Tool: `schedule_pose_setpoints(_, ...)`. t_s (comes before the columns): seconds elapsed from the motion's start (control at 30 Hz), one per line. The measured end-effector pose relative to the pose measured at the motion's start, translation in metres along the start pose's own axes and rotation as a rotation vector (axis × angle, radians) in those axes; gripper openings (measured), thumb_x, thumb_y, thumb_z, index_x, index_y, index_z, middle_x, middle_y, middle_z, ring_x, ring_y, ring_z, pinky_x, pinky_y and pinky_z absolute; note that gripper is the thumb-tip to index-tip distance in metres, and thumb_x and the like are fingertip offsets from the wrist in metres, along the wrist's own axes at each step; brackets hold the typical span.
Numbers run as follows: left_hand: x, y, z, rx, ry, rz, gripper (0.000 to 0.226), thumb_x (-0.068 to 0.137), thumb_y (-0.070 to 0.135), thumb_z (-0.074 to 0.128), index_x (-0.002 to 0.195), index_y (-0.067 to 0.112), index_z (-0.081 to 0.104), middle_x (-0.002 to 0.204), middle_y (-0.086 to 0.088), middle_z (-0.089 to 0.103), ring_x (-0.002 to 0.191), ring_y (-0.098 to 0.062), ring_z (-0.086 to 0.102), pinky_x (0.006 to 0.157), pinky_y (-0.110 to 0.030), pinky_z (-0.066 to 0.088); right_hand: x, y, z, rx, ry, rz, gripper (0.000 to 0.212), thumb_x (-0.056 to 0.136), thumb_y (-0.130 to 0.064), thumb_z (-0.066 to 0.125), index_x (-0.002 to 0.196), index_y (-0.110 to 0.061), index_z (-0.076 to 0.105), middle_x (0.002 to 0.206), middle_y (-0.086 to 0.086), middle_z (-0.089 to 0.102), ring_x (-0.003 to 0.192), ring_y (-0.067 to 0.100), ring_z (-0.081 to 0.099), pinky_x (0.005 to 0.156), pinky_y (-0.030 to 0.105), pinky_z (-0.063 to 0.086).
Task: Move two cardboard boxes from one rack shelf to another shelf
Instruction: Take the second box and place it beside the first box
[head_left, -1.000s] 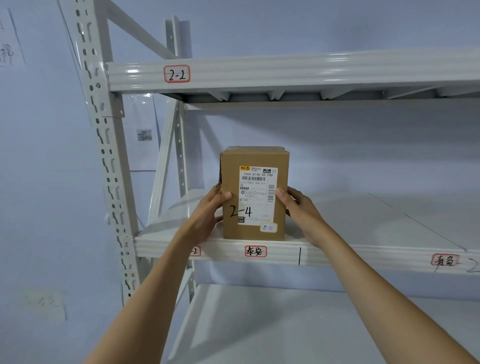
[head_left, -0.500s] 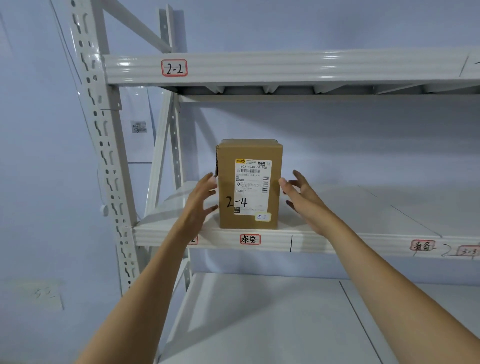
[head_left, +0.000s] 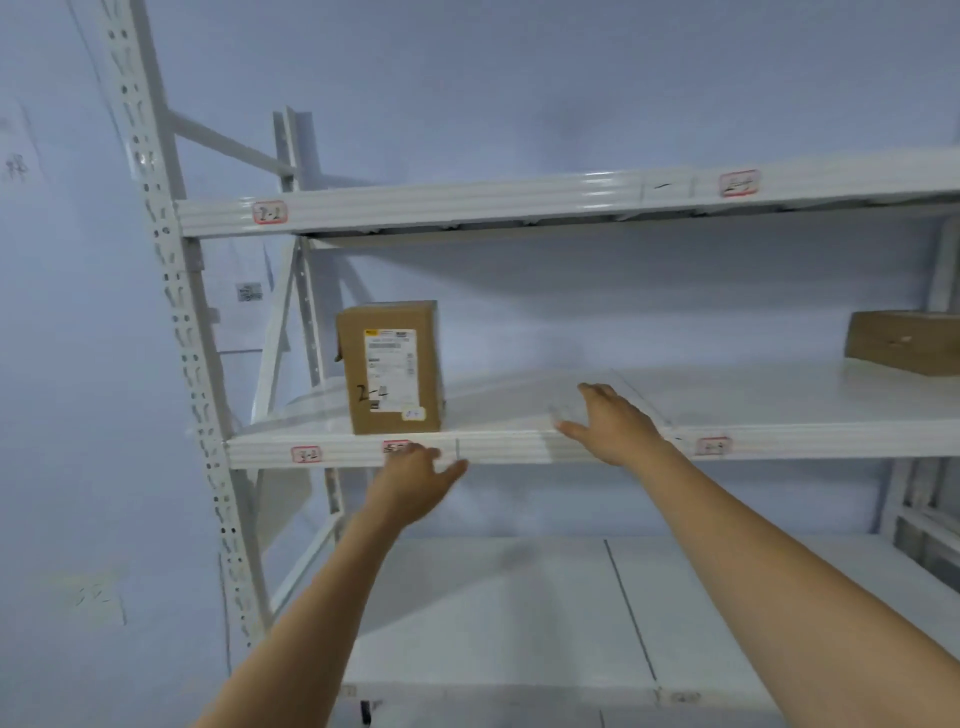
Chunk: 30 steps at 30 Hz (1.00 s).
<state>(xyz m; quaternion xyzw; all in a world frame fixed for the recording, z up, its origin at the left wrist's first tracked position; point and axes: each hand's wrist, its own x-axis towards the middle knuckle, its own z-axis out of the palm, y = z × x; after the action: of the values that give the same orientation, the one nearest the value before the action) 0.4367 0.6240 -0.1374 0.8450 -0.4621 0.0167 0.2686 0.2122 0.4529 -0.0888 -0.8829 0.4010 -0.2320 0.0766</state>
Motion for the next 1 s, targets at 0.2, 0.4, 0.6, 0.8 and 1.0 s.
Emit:
schedule_pose_setpoints(0.2,-0.024,0.178,0.055,0.095,-0.14,0.203,0.074,0.095,0.066,0.044,0.146,0.014,0.056,0.15,-0.012,0.053,0.138,-0.036,0.048,0.112,-0.046,0.041,-0.07,0.101,-0.072,-0.189,-0.042,0.18,0.082,0.091,-0.068,0.052,0.148,-0.01,0.043,0.146,0.014,0.048,0.131,0.034,0.052,0.101,0.042,0.045)
schedule_pose_setpoints(0.4,-0.034,0.316,0.091,0.152,-0.213,0.366,0.074,0.094,0.066,0.039,0.144,0.014,0.056,0.146,-0.014,0.054,0.134,-0.037,0.049,0.108,-0.047,0.043,-0.12,0.196,-0.133,-0.324,-0.07,0.351,0.081,0.09,-0.072,0.047,0.147,-0.013,0.044,0.146,0.012,0.049,0.132,0.033,0.051,0.105,0.044,0.043)
schedule_pose_setpoints(0.6,-0.027,0.412,0.129,0.15,-0.243,0.479,0.071,0.095,0.064,0.041,0.147,0.018,0.053,0.148,-0.009,0.052,0.136,-0.034,0.046,0.107,-0.047,0.043,-0.13,0.27,-0.17,-0.393,-0.073,0.467,0.082,0.088,-0.076,0.042,0.15,-0.021,0.043,0.149,0.006,0.047,0.135,0.032,0.047,0.109,0.051,0.037)
schedule_pose_setpoints(0.8,0.016,0.486,0.171,0.084,-0.251,0.521,0.072,0.095,0.065,0.041,0.149,0.02,0.052,0.154,-0.006,0.049,0.141,-0.033,0.044,0.109,-0.047,0.042,-0.094,0.338,-0.195,-0.423,-0.032,0.508,0.085,0.088,-0.079,0.04,0.155,-0.028,0.037,0.156,0.006,0.041,0.139,0.034,0.042,0.109,0.05,0.038)
schedule_pose_setpoints(1.0,0.09,0.546,0.211,0.044,-0.266,0.504,0.074,0.093,0.069,0.04,0.148,0.022,0.053,0.152,-0.006,0.049,0.139,-0.033,0.046,0.108,-0.047,0.044,-0.035,0.408,-0.217,-0.405,-0.022,0.524,0.09,0.085,-0.082,0.042,0.153,-0.023,0.04,0.153,0.006,0.048,0.137,0.032,0.048,0.107,0.047,0.043)
